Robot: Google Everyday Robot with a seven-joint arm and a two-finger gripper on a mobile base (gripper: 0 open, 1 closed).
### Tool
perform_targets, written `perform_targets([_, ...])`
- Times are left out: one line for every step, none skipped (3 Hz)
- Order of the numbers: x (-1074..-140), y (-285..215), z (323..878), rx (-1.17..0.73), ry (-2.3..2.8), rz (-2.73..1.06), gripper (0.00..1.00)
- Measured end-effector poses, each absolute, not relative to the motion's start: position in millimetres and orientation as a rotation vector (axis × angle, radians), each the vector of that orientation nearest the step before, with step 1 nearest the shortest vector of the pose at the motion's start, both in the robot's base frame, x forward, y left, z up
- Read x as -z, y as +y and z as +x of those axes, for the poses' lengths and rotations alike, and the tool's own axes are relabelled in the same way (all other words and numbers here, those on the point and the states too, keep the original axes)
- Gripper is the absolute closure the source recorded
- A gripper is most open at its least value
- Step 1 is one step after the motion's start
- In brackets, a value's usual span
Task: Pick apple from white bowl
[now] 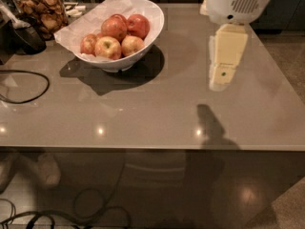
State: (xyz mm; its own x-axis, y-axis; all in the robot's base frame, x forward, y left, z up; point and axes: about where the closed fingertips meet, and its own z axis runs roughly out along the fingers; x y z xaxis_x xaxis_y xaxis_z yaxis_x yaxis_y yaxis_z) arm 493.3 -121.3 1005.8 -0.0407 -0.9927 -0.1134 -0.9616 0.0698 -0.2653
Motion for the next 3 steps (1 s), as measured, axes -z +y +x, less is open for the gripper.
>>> perform_targets([-1009.9,-116.9,497.9,0.18,2.06,-1.951,0.0])
perform_targets([-1016.2,-88.1,510.2,0.134,1.995,-1.923,0.0])
perform_targets([-1018.1,-57.6,527.9,0.089,1.937,-1.957,0.0])
